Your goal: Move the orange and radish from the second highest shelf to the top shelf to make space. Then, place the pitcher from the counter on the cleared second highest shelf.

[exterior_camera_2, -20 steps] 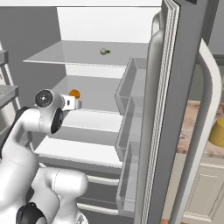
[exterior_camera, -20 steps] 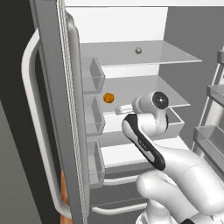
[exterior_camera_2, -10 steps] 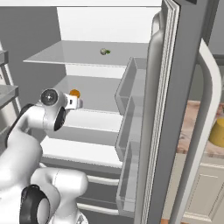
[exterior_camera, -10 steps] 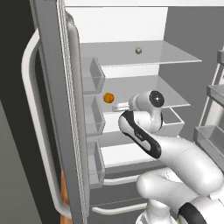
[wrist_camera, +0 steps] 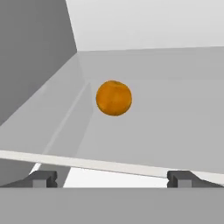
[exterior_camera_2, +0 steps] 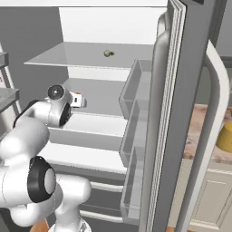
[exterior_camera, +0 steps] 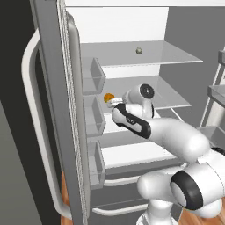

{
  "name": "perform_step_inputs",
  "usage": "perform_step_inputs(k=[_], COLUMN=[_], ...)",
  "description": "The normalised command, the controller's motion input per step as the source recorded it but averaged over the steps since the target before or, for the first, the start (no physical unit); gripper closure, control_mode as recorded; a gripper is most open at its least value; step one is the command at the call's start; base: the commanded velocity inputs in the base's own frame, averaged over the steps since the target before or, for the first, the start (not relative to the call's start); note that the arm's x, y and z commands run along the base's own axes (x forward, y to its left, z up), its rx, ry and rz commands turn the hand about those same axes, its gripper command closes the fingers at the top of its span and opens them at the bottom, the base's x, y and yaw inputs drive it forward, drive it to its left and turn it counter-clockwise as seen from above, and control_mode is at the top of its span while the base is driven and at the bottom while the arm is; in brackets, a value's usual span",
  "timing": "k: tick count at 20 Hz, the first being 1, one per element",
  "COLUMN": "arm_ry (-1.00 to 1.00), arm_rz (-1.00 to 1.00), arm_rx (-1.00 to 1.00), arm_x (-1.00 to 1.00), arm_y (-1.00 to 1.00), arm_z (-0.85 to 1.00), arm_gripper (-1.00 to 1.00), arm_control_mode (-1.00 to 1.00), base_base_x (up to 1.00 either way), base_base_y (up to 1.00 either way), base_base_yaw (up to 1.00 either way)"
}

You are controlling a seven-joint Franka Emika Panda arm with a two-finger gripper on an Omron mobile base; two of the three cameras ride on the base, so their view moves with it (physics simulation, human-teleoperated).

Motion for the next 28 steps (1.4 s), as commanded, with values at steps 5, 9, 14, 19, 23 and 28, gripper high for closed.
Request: perform_step_inputs(k=[5,9,14,19,23,28], arm_ry=[0.06,0.05,0.04,0.02,0.01,0.0], arm_rz=[0.0,0.0,0.0,0.0,0.0,0.0], arm_rx=[0.0,0.0,0.0,0.0,0.0,0.0], arm_x=[0.41,0.39,0.42,0.43,0.41,0.4], arm_y=[0.0,0.09,0.15,0.15,0.08,0.08], arm_z=[-0.12,-0.18,-0.17,-0.16,-0.17,-0.18], arm_gripper=[-1.0,-1.0,-1.0,-1.0,-1.0,-1.0], arm_control_mode=[-1.0,-1.0,-1.0,-1.0,-1.0,-1.0], base_base_x=[0.0,0.0,0.0,0.0,0.0,0.0], base_base_y=[0.0,0.0,0.0,0.0,0.0,0.0], base_base_yaw=[0.0,0.0,0.0,0.0,0.0,0.0])
